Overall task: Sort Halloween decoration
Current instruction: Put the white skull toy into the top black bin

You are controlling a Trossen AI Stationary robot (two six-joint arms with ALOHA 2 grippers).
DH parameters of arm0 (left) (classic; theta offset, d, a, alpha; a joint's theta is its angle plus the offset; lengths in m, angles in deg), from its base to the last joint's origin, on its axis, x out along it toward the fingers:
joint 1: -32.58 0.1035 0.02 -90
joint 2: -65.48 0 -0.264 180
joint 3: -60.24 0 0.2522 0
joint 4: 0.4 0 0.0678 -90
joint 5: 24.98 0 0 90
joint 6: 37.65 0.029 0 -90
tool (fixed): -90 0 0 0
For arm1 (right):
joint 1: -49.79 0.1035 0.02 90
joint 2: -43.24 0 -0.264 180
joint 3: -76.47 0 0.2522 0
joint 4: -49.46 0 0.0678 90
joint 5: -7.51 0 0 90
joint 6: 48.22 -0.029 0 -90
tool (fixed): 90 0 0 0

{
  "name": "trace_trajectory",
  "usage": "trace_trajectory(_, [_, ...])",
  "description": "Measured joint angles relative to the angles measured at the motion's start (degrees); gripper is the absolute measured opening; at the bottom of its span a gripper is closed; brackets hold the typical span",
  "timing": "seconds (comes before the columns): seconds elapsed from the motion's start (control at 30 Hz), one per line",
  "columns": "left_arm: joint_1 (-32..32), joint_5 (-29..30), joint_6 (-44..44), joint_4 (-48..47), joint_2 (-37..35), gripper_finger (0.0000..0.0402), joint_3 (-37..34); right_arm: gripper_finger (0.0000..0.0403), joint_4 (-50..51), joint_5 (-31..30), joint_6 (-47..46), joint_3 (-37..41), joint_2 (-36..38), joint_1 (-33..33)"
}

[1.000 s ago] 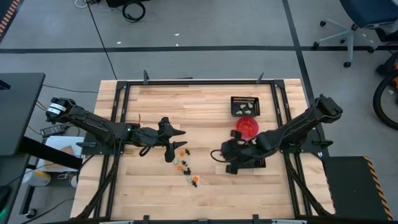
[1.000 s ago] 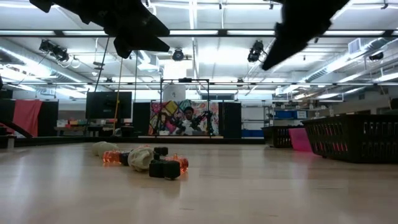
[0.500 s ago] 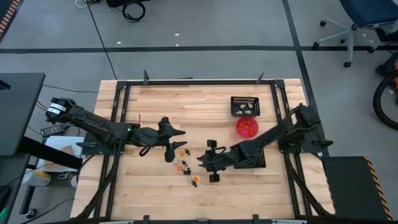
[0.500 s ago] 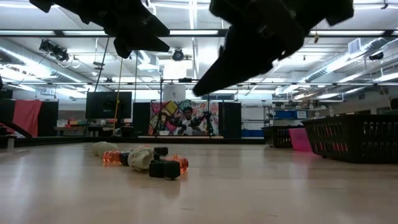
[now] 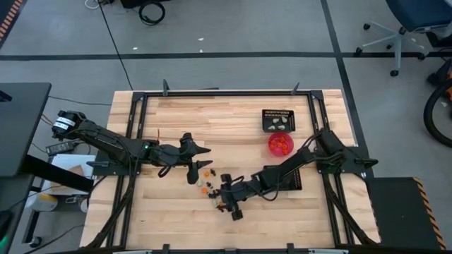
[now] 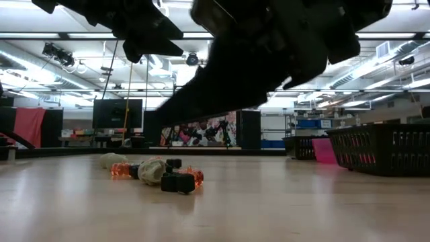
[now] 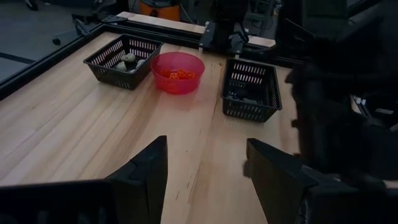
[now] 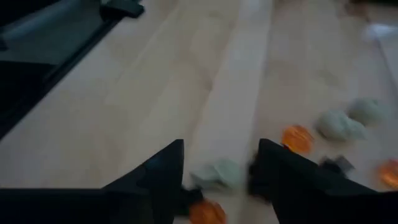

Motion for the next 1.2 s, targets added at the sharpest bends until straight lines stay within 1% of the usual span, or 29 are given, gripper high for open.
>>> trace_trajectory(0.17, [0.0, 0.0, 0.0, 0.0, 0.0, 0.0192, 0.0, 0.0221, 4.6, -0.8, 2.3, -6.9, -4.0, 1.6])
trace_trajectory(0.27, [0.0, 0.0, 0.0, 0.0, 0.0, 0.0192, 0.0, 0.0224, 8.6, -4.6, 4.0, -11.0, -6.4, 2.3])
trace_trajectory(0.33, [0.0, 0.0, 0.0, 0.1, 0.0, 0.0192, 0.0, 0.0224, 10.8, -5.6, 4.3, -12.5, -7.1, 2.3])
trace_trajectory(0.57, [-0.1, 0.0, 0.0, 0.1, 0.0, 0.0192, 0.0, 0.0212, 15.5, -3.4, 2.8, -12.5, -7.0, 1.0])
trace_trajectory(0.83, [-0.1, 0.0, 0.0, 0.1, 0.0, 0.0192, 0.0, 0.0198, 14.2, -2.0, 2.6, -11.9, -7.6, 0.5])
trace_trajectory(1.07, [-0.1, 0.0, 0.0, 0.2, 0.0, 0.0192, 0.0, 0.0195, 11.5, -2.4, 1.3, -12.0, -10.1, 0.2])
trace_trajectory(1.2, [-0.1, 0.0, 0.0, 0.0, 0.0, 0.0192, 0.0, 0.0192, 11.7, -2.2, 1.1, -12.0, -10.2, 0.0])
